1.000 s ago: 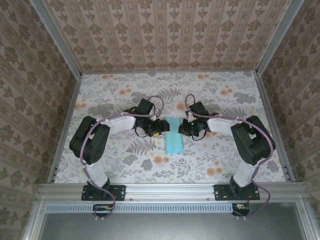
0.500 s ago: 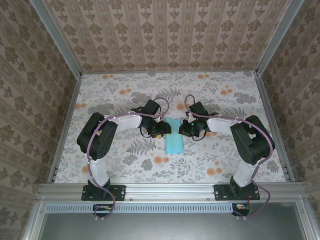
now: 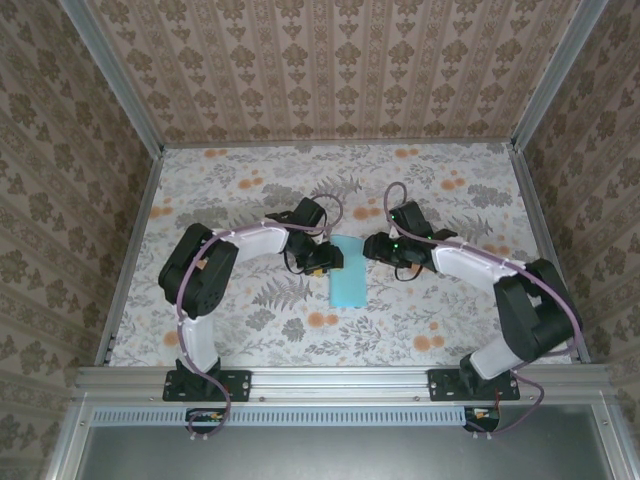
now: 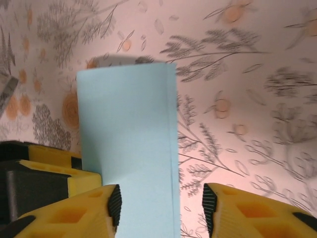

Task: Fold a paper plane with a square sheet of paper (fold left side to right side)
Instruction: First fold in half a square sheet of paper at the center of the table.

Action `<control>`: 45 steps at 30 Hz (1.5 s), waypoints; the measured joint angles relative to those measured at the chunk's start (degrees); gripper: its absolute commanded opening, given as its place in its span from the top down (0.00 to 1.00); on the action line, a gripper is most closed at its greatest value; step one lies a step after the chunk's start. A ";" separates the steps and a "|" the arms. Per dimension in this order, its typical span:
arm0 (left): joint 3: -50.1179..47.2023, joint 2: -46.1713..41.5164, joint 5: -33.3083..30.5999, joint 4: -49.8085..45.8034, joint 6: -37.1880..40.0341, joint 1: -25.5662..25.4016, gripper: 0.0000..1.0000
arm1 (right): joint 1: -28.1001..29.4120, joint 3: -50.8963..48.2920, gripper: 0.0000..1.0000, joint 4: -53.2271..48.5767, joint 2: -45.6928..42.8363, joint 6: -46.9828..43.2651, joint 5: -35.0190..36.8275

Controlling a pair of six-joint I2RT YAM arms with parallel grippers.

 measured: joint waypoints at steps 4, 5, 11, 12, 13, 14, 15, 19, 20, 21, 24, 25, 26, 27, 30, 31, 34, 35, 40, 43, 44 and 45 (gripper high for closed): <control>0.48 0.22 -0.42 -0.66 0.44 -0.24 0.51 | -0.61 -2.67 0.36 -0.11 -4.20 0.61 4.33; 0.76 0.35 -0.52 -0.98 0.61 -0.28 0.50 | -0.74 -3.37 0.34 -0.09 -5.05 0.90 5.07; 1.97 1.05 -0.85 -2.40 0.79 -0.39 0.50 | -1.14 -6.45 0.26 0.17 -10.01 2.75 8.22; 2.08 1.09 -0.85 -2.56 0.79 -0.39 0.50 | -1.20 -6.60 0.26 0.24 -10.40 2.97 8.50; 2.19 1.16 -0.87 -2.71 0.79 -0.42 0.50 | -1.22 -6.80 0.25 0.31 -10.80 3.13 8.76; 2.34 1.25 -0.94 -2.84 0.79 -0.46 0.50 | -1.31 -6.93 0.25 0.31 -11.06 3.26 8.90; 2.58 1.38 -1.07 -3.13 0.76 -0.55 0.50 | -1.38 -7.08 0.25 0.31 -11.34 3.34 9.03; 3.41 1.84 -1.55 -4.17 0.76 -0.72 0.50 | -1.57 -7.34 0.25 0.28 -11.78 3.34 9.53; 3.61 1.95 -1.55 -4.37 0.76 -0.72 0.50 | -1.57 -7.37 0.25 0.28 -11.78 3.37 9.66; 3.80 2.03 -1.60 -4.63 0.76 -0.76 0.50 | -1.57 -7.43 0.24 0.28 -11.78 3.37 9.75; 4.26 2.32 -1.90 -5.22 0.76 -0.92 0.50 | -1.60 -7.58 0.24 0.26 -11.82 3.34 9.94; 4.50 2.45 -2.03 -5.46 0.76 -0.98 0.50 | -1.60 -7.61 0.24 0.28 -11.89 3.34 9.94; 4.72 2.58 -2.19 -5.70 0.76 -1.05 0.50 | -1.60 -7.63 0.24 0.26 -12.00 3.34 9.94; 4.81 2.62 -2.21 -5.81 0.76 -1.05 0.50 | -1.60 -7.63 0.24 0.28 -12.11 3.34 9.97; 5.38 2.93 -2.36 -6.54 0.76 -1.09 0.49 | -1.64 -7.63 0.24 0.28 -12.44 3.34 9.97; 5.66 3.08 -2.40 -6.78 0.76 -1.14 0.49 | -1.64 -7.63 0.24 0.28 -12.52 3.32 9.97; 6.49 3.56 -2.60 -7.80 0.79 -1.27 0.49 | -1.70 -7.63 0.24 0.26 -12.52 3.32 9.94; 6.64 3.67 -2.73 -7.96 0.79 -1.36 0.49 | -1.73 -7.63 0.24 0.28 -12.52 3.32 9.94; 7.45 4.09 -3.02 -8.81 0.79 -1.46 0.48 | -1.73 -7.65 0.24 0.26 -12.55 3.32 9.94; 7.69 4.22 -3.02 -9.16 0.81 -1.49 0.48 | -1.73 -7.65 0.24 0.28 -12.55 3.32 9.94; 7.69 4.26 -3.02 -9.16 0.81 -1.49 0.48 | -1.73 -7.65 0.24 0.28 -12.52 3.32 9.97; 7.76 4.31 -3.04 -9.25 0.81 -1.51 0.48 | -1.73 -7.65 0.24 0.28 -12.52 3.32 9.97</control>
